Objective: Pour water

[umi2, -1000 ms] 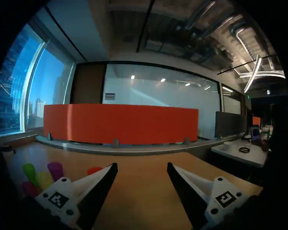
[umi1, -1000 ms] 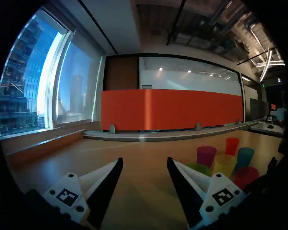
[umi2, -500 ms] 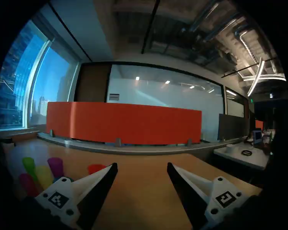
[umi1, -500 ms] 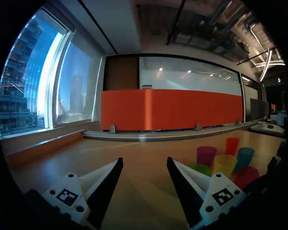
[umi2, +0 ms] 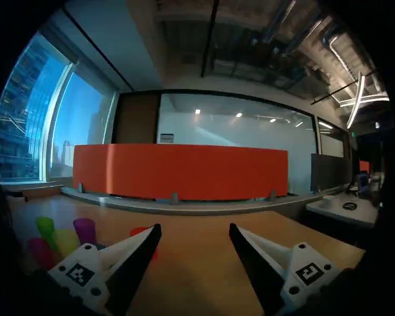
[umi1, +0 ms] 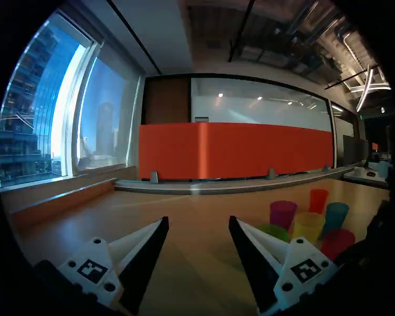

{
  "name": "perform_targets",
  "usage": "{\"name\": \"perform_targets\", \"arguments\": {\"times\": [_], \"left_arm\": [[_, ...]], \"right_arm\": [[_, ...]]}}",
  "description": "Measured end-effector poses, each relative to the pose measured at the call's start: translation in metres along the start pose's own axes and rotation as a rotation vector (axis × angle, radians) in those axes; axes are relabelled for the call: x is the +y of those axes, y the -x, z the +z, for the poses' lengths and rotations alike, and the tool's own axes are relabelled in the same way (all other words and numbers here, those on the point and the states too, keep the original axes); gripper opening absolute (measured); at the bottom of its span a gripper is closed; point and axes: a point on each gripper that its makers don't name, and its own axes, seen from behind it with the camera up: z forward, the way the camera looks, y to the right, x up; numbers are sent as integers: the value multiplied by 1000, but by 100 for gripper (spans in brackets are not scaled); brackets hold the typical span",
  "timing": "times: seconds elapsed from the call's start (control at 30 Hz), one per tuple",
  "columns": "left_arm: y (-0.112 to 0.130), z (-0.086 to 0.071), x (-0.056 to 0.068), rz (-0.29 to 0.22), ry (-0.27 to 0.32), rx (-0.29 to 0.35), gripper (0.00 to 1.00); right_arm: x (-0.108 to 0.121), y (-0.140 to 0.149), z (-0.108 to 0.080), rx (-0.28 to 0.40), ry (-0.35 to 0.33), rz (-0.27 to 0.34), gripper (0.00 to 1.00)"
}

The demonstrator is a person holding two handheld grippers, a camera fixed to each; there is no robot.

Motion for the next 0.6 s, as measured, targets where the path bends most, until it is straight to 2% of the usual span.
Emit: {"name": "perform_targets", "arguments": {"times": [0.27,0.6], "left_arm": [[1,0,0,0,0,0,84],[1,0,1,0,0,0,84]], "right_arm": [[-2,2,7,10,-23,41,100],[8,31,8,-35,-18,48,100]]}}
